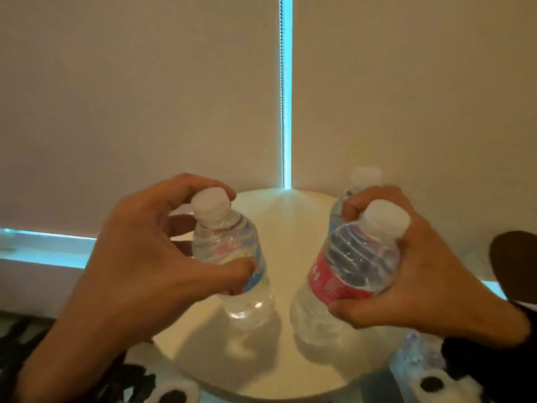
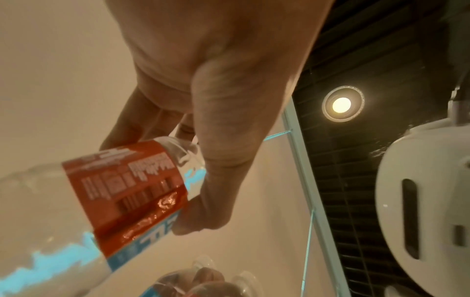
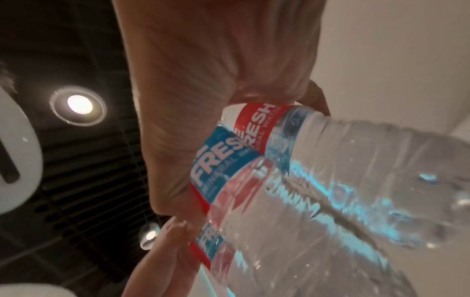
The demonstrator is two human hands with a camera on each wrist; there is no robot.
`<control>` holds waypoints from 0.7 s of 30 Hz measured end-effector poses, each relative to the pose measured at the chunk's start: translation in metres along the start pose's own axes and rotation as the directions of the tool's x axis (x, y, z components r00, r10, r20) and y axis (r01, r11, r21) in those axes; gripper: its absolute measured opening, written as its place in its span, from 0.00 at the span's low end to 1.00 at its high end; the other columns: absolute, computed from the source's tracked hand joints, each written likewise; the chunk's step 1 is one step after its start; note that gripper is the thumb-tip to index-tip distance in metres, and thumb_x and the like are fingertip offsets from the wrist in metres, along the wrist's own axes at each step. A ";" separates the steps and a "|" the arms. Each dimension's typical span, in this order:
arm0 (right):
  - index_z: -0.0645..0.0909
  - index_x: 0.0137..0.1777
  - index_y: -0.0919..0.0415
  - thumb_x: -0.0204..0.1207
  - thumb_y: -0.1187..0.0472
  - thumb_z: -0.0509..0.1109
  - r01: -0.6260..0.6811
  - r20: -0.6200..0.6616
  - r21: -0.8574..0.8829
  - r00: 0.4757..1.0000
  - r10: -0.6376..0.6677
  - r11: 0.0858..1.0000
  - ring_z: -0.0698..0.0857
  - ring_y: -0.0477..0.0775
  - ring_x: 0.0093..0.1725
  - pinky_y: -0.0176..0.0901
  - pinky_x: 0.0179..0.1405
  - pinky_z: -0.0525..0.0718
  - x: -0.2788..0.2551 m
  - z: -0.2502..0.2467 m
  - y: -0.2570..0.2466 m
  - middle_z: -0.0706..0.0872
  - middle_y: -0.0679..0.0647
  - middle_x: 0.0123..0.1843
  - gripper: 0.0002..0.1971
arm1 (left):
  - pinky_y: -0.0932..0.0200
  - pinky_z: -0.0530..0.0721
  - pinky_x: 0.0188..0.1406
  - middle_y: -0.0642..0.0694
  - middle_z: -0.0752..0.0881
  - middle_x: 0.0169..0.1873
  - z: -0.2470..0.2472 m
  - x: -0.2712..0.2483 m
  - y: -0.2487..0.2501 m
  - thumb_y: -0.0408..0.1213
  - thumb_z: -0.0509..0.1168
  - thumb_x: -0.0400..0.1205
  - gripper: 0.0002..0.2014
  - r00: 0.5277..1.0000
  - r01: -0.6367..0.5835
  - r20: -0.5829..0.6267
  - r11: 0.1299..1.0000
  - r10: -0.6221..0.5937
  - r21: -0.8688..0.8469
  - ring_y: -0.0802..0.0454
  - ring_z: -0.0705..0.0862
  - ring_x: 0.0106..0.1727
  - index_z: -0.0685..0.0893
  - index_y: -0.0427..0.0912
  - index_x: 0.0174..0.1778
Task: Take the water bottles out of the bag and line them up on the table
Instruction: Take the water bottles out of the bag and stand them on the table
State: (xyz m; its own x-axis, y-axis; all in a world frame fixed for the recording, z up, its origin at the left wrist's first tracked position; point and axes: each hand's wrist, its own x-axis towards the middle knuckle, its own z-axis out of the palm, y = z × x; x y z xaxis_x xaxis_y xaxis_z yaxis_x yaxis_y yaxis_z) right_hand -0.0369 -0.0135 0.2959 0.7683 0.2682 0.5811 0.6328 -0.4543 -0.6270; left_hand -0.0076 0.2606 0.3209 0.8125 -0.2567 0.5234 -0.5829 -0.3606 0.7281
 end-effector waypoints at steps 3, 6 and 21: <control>0.76 0.54 0.42 0.44 0.52 0.87 0.014 0.089 -0.054 0.996 -0.009 0.998 0.81 0.43 0.56 0.19 0.54 0.76 0.028 0.038 -0.002 0.76 0.41 0.55 0.36 | 0.54 0.95 0.39 0.54 0.92 0.49 -0.015 0.005 -0.010 0.53 0.85 0.47 0.34 0.999 0.043 0.018 0.999 -0.044 0.030 0.51 0.93 0.49 0.88 0.58 0.51; 0.74 0.53 0.36 0.46 0.52 0.90 0.010 0.169 -0.029 0.986 -0.005 1.000 0.79 0.39 0.57 0.18 0.56 0.76 0.051 0.066 0.002 0.75 0.38 0.53 0.37 | 0.50 0.95 0.43 0.55 0.91 0.49 -0.029 0.014 -0.030 0.49 0.86 0.50 0.32 0.994 0.107 -0.010 0.989 -0.106 0.098 0.51 0.92 0.50 0.87 0.56 0.51; 0.69 0.57 0.18 0.50 0.45 0.88 -0.073 0.284 -0.052 0.955 0.085 0.996 0.73 0.45 0.69 0.17 0.61 0.77 0.104 0.128 0.028 0.71 0.33 0.61 0.40 | 0.58 0.92 0.40 0.53 0.91 0.46 -0.046 0.052 -0.093 0.35 0.86 0.59 0.26 0.986 0.165 -0.056 0.969 -0.158 0.184 0.51 0.92 0.44 0.88 0.49 0.53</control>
State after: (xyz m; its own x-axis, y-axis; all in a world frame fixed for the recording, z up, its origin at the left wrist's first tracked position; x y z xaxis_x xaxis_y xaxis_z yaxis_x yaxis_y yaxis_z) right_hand 0.0732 0.1104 0.2730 0.8147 0.4590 0.3543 0.5691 -0.5161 -0.6401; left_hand 0.0886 0.3222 0.3003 0.8928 -0.1465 0.4259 -0.4304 -0.5565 0.7107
